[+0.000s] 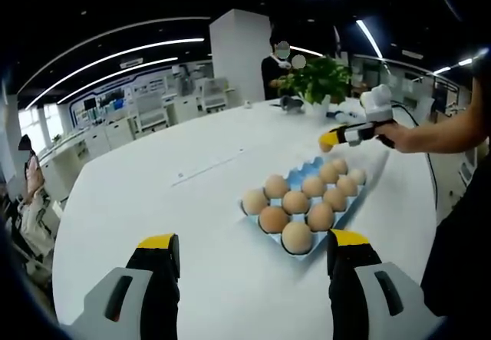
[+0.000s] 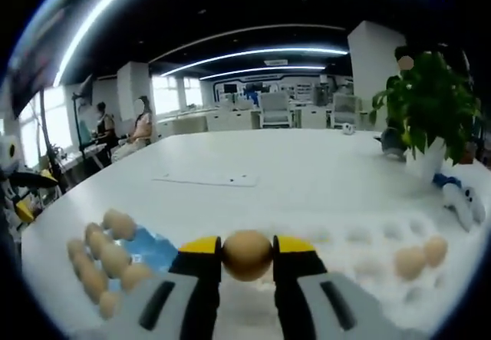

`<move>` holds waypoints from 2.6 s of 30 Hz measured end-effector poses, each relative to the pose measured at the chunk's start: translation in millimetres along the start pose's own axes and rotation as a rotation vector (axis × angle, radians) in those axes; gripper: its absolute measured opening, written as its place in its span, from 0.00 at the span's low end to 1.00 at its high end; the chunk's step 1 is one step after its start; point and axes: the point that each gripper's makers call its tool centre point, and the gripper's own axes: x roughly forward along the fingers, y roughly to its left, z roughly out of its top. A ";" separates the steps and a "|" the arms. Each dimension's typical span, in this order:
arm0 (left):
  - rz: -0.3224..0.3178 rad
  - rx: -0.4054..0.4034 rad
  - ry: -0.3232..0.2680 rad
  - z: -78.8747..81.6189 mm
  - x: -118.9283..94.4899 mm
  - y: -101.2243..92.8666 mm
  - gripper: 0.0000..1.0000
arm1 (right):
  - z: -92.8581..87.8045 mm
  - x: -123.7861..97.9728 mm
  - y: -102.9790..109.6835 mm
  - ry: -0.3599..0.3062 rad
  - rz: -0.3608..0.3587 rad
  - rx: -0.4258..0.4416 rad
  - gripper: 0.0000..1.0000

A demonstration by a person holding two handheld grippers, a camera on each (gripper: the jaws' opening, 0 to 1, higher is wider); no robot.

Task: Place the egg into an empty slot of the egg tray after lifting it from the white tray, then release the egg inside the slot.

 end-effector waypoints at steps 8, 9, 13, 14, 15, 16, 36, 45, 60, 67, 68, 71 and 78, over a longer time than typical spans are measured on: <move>0.001 -0.001 0.000 -0.3 -0.4 -0.6 0.80 | 2.0 10.4 27.4 0.008 0.072 -0.008 0.25; 0.002 -0.001 0.000 -0.3 -0.6 -0.5 0.80 | 2.1 11.3 30.4 0.008 0.078 -0.013 0.25; 0.003 -0.001 0.001 -0.7 -1.0 -0.5 0.80 | 1.2 16.9 50.7 0.016 0.128 -0.021 0.25; 0.003 -0.001 0.001 -0.6 -1.0 -0.5 0.80 | 1.1 18.5 54.3 0.017 0.133 -0.019 0.25; 0.003 -0.002 0.000 -0.6 -1.1 -0.6 0.80 | 1.6 19.9 56.8 0.014 0.142 -0.020 0.25; 0.004 -0.002 0.000 -0.6 -1.1 -0.6 0.80 | 1.7 21.1 59.7 0.016 0.152 -0.021 0.25; 0.015 0.005 -0.003 3.1 -4.1 3.2 0.80 | 1.1 42.8 115.9 0.031 0.278 -0.032 0.26; 0.022 0.006 0.003 1.3 -6.5 5.3 0.80 | -9.1 50.0 121.2 0.064 0.297 -0.006 0.26; 0.014 0.003 0.006 0.7 -4.4 4.7 0.80 | -18.3 53.1 125.0 0.098 0.325 -0.063 0.26; 0.017 0.003 0.004 1.4 -5.3 5.4 0.80 | -22.0 56.3 125.2 0.141 0.337 -0.041 0.26; 0.018 0.002 0.003 1.6 -5.3 5.5 0.80 | -22.4 56.6 125.2 0.146 0.338 -0.039 0.26; 0.018 0.003 0.003 1.7 -5.8 4.6 0.80 | -23.4 55.7 126.3 0.153 0.340 -0.038 0.25; 0.018 0.005 0.002 1.9 -6.4 3.3 0.80 | -23.5 55.6 125.9 0.151 0.341 -0.033 0.26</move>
